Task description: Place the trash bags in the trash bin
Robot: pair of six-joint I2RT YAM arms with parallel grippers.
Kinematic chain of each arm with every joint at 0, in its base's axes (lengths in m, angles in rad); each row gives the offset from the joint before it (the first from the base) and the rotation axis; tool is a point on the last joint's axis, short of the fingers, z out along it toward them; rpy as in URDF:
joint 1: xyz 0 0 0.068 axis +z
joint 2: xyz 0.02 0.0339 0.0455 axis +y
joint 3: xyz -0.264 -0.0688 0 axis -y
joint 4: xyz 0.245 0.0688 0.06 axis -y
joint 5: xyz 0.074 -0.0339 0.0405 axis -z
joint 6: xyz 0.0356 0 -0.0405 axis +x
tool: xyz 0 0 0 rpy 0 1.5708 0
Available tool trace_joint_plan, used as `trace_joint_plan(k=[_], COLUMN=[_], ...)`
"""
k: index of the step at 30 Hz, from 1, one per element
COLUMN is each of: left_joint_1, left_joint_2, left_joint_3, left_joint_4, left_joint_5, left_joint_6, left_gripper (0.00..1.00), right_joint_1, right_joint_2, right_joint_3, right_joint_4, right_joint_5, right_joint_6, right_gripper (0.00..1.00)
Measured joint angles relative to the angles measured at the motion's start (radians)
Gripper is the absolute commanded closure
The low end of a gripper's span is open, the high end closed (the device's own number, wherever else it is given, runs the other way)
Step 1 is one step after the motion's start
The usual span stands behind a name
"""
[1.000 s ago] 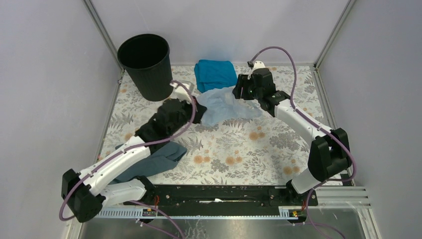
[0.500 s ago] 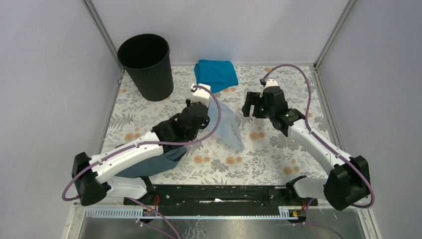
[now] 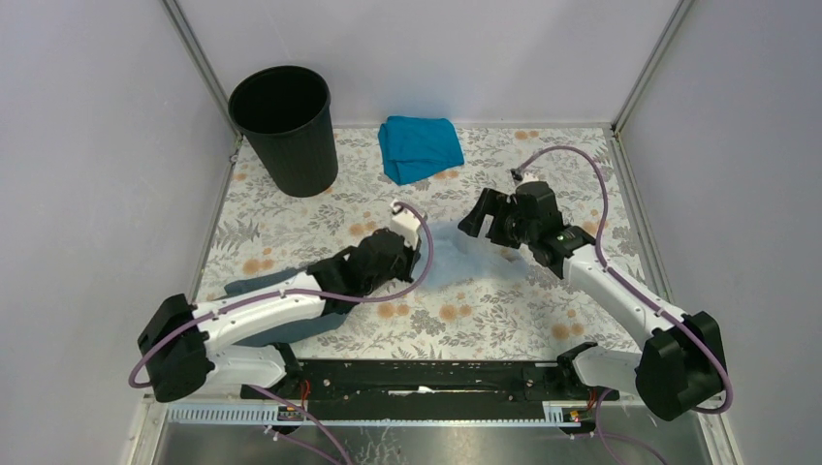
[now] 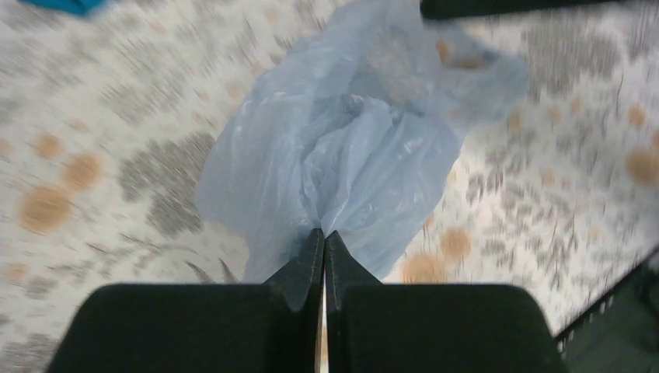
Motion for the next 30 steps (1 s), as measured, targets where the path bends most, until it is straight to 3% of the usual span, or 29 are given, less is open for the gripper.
trace_joint_plan(k=[4,10,12,18,20,21,22,23,25,28,29,30], left_joint_1=[0.0,0.0,0.0,0.0,0.0,0.0,0.0,-0.001,-0.001,-0.002,-0.002,-0.002], left_joint_2=[0.035,0.051,0.051,0.05,0.05,0.05,0.05,0.05,0.049,0.021,-0.003,-0.042], left_joint_3=[-0.113,-0.142,-0.142,-0.164,-0.174,-0.174,-0.174,-0.174,-0.174,-0.174,-0.174,-0.174], left_joint_4=[0.039,0.11,0.137,0.187,0.198,0.199,0.203,0.206,0.204,0.181,0.166,0.146], left_joint_5=[0.12,0.216,0.237,0.3,0.335,0.357,0.376,0.394,0.417,0.425,0.425,0.42], left_joint_6=[-0.036,-0.076,-0.084,-0.106,-0.112,-0.115,-0.116,-0.117,-0.122,-0.129,-0.124,-0.126], left_gripper=[1.0,1.0,1.0,1.0,1.0,1.0,1.0,0.98,0.7,0.3,0.25,0.13], right_joint_1=[0.005,0.081,0.108,0.268,0.295,0.299,0.301,0.301,0.301,0.293,0.288,0.281], right_joint_2=[-0.002,0.007,0.029,0.11,0.153,0.175,0.198,0.224,0.263,0.314,0.327,0.338], right_joint_3=[-0.064,-0.072,-0.072,-0.079,-0.08,-0.082,-0.086,-0.094,-0.11,-0.117,-0.114,-0.106], right_joint_4=[0.01,-0.001,0.005,0.018,0.04,0.061,0.09,0.13,0.204,0.32,0.366,0.398], right_joint_5=[-0.024,0.033,0.051,0.188,0.204,0.211,0.214,0.214,0.205,0.13,0.082,0.035], right_joint_6=[0.206,0.348,0.39,0.553,0.598,0.613,0.624,0.632,0.619,0.569,0.537,0.505], right_gripper=[0.07,0.07,0.01,0.0,0.12,0.29,0.54,0.71,0.84,0.88,0.89,0.91])
